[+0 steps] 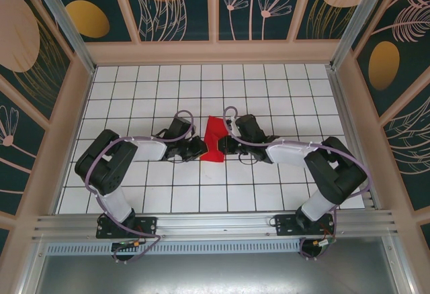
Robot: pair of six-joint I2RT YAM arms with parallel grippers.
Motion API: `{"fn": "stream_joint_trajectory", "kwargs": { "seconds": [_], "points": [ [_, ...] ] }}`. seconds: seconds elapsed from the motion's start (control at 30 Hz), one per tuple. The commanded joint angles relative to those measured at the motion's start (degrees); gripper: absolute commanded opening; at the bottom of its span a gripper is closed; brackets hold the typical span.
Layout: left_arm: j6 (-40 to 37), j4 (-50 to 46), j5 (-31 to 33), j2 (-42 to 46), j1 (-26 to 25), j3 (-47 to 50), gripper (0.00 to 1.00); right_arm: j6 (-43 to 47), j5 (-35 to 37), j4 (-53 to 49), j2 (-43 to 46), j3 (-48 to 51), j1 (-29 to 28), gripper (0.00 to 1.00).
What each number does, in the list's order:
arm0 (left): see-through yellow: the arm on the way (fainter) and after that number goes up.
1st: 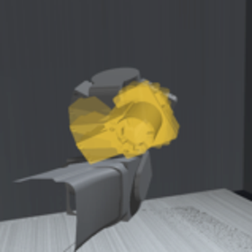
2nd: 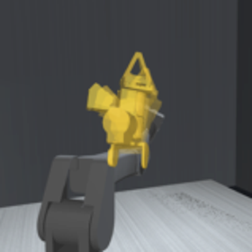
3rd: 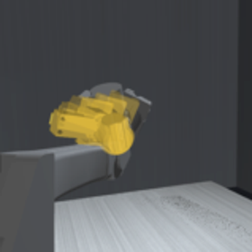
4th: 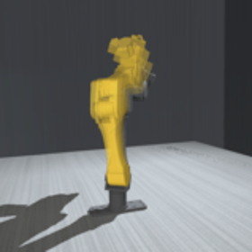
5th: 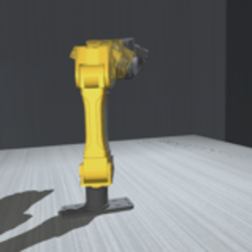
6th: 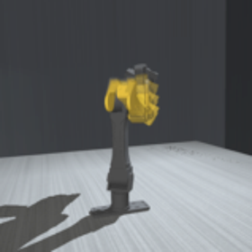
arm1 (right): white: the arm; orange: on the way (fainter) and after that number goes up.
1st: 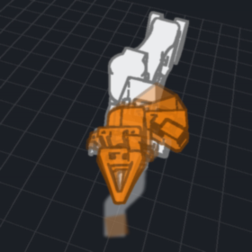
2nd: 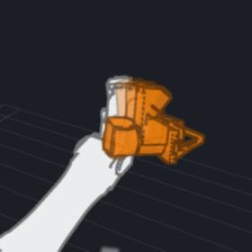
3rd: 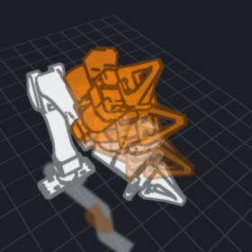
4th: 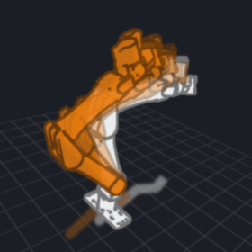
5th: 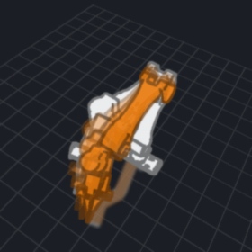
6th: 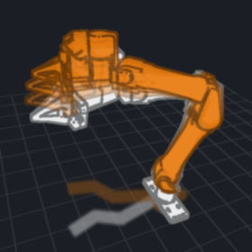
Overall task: Fold a paper plane with a square sheet of paper (pick it up from the middle)
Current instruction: Fold the triangle a second time at the center of the table.
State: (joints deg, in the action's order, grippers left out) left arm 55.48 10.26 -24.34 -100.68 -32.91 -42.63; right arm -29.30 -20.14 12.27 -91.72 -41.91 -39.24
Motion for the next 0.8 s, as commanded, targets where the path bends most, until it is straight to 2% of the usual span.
{"fn": "stream_joint_trajectory", "kwargs": {
  "seconds": [0.0,0.33,0.77],
  "points": [
    [-3.0,-4.3,2.6,-1.2,-0.1,0.5,0.16,0.3,-2.9,0.3,-1.3,-0.4,1.2,0.09],
    [-6.1,-8.3,6.0,-1.4,-0.1,-1.3,0.15,4.6,-7.7,-1.9,-5.7,-3.6,4.5,0.1],
    [-7.4,-9.0,5.7,-1.7,-0.1,-2.0,0.15,9.8,-15.1,-4.6,-11.3,-8.1,7.5,0.12]
  ]
}}
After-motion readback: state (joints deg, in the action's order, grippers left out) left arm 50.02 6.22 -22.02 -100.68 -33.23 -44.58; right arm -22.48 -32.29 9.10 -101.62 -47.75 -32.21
